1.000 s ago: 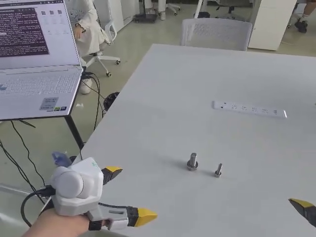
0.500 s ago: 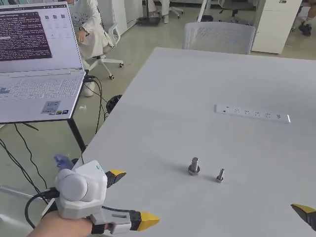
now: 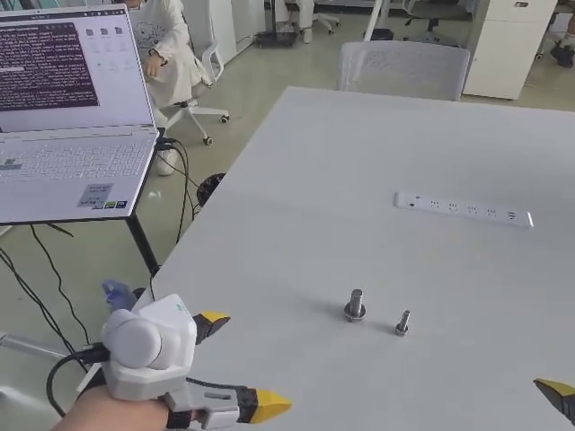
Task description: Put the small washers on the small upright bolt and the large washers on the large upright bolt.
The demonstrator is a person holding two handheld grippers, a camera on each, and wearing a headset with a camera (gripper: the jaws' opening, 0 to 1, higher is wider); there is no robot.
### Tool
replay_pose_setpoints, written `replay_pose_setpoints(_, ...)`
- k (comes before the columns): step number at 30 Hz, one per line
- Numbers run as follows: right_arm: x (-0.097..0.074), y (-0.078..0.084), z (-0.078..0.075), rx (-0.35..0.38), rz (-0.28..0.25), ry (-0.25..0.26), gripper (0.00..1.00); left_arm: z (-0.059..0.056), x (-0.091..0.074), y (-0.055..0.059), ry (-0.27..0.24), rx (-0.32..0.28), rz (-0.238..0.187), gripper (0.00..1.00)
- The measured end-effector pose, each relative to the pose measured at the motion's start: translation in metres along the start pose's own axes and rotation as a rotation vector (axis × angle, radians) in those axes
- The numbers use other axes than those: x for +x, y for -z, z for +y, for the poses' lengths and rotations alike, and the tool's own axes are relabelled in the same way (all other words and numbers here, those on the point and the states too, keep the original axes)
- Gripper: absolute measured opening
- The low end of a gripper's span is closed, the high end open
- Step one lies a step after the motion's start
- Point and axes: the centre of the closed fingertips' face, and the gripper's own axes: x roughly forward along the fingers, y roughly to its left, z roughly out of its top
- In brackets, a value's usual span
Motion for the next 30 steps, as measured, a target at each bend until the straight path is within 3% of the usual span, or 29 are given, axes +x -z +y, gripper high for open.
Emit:
replay_pose_setpoints(21, -0.0023, 0.0043, 0.0006, 0.014, -0.005, 0.017, 0.98, 0.0007, -0.0021, 0.0032, 0.007, 0.007, 0.011, 0.9)
replay_pose_setpoints(30, -0.0014, 0.0012, 0.0008, 0.015, -0.019, 0.017, 0.98, 0.0011, -0.0023, -0.0027, 0.009, 0.016, 0.002, 0.9)
